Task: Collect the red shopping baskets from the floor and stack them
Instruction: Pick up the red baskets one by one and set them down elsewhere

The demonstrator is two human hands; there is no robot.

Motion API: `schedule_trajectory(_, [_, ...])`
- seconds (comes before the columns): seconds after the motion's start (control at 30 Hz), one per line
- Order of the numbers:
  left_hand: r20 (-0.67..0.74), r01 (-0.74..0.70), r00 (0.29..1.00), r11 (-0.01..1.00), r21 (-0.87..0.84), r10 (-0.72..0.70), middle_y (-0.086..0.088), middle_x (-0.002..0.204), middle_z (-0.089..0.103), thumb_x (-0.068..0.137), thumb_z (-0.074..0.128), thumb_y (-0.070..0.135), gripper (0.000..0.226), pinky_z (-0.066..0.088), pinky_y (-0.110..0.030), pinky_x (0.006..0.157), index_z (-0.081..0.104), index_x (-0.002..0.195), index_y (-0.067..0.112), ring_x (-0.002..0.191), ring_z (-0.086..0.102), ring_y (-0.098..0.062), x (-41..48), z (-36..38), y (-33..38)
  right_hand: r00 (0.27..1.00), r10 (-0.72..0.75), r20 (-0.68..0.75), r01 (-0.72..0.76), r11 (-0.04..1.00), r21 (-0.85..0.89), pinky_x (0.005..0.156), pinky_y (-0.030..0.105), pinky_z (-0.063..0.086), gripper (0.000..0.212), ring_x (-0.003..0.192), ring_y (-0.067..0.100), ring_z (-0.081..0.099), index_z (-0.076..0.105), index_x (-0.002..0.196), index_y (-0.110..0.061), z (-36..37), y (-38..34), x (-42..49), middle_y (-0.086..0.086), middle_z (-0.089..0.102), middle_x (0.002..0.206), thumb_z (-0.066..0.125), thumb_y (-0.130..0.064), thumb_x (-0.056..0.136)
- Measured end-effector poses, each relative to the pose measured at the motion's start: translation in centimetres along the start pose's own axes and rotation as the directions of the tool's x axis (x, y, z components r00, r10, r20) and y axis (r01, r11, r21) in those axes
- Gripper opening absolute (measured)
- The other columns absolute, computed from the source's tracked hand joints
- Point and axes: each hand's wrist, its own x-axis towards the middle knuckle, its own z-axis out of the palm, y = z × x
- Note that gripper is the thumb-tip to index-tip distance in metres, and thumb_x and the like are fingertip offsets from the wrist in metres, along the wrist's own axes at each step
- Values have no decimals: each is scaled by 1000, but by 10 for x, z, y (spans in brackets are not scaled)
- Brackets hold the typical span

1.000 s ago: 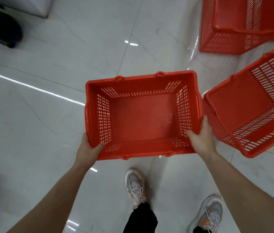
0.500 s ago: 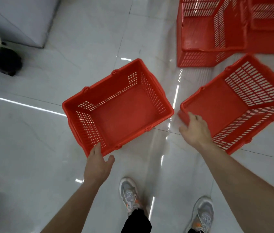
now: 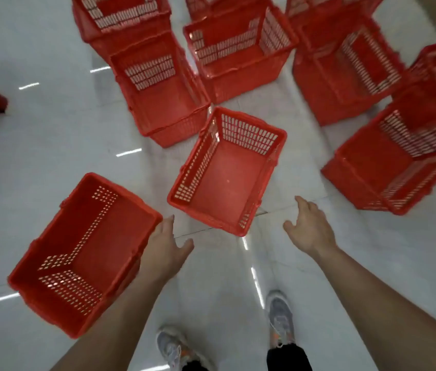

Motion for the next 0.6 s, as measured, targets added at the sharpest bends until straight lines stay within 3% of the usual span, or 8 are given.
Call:
schedule_trajectory(0.2, [112,-250,966,955,157,235,-13,148,46,82,71,39,81,33,-37,110,38,149,7,136,42,-27,-9,49,173,967,241,-86,-224,960,170,99,45,44,75,128,35,43,30,153,-15,-91,165,-32,14,44,144,62,-37,88])
schedule_trajectory(0.33, [218,-384,915,901,203,340,-11,138,53,83,66,45,73,41,-39,104,44,144,12,126,50,-30,-28,90,287,906,412,-99,-366,877,310,98,44,44,76,126,35,46,33,152,-17,-144,275,-66,13,46,142,65,-39,87])
schedule_trajectory(0.6, [400,-512,826,825,240,397,-10,152,41,85,67,50,82,33,-39,111,35,152,16,137,41,-28,-87,176,500,787,614,-57,-526,716,460,103,47,43,79,131,33,44,32,152,-18,-250,438,-134,12,44,146,66,-44,86])
